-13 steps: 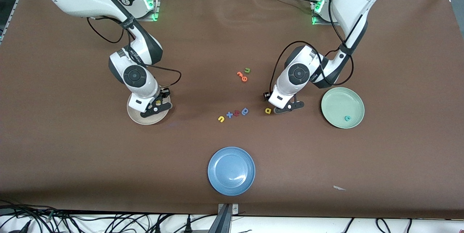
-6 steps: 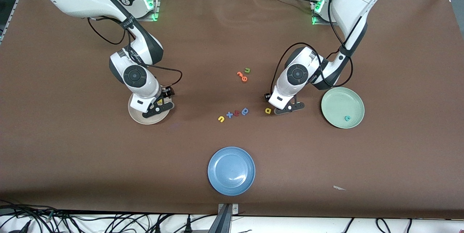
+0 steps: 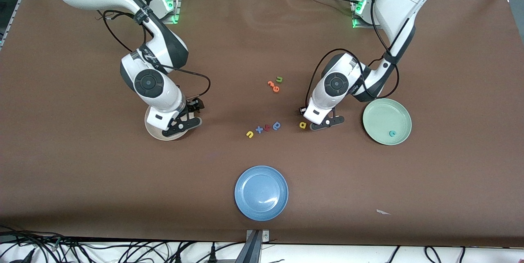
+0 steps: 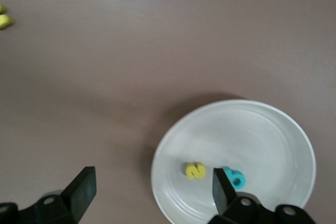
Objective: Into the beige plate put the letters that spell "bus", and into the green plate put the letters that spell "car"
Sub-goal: 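Place the yellow 2 on the white plate with the right gripper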
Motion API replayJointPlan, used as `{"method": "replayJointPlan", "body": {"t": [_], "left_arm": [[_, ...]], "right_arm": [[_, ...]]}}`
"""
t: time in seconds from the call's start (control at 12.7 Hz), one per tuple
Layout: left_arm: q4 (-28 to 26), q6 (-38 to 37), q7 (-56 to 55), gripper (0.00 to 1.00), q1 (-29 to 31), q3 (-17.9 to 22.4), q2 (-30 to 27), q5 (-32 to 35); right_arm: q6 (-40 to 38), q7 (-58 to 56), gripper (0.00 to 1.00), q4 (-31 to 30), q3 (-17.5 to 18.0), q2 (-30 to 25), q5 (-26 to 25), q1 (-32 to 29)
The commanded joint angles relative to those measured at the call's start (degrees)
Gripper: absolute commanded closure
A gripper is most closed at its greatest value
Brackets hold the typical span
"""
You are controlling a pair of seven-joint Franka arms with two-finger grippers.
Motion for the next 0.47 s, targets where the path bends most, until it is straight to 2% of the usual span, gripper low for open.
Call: {"method": "replayJointPlan", "body": {"t": [0.0, 0.16, 0.31, 0.39], "left_arm": [[0.8, 0.2, -1.4, 0.88, -0.6, 0.5, 0.6, 1.9], [0.8, 0.1, -1.4, 0.88, -0.3, 0.5, 0.4, 2.0], [0.7, -0.2, -1.5, 0.79, -0.3, 0.4, 0.2, 1.9], [0.7, -0.6, -1.5, 0.79, -0.4, 0.4, 0.0, 1.9]], "right_arm": [[2.1, -5.9, 0.01, 4.7, 0.5, 2.2, 1.0, 2.3], [3.3, -6.6, 0.01, 8.5, 0.4, 5.6, 0.7, 4.8], [3.8, -6.8, 0.00, 10.6, 1.0, 6.9, 0.6, 6.5], [3.9, -6.5, 0.00, 12.0, 0.8, 7.4, 0.6, 7.5]]}}
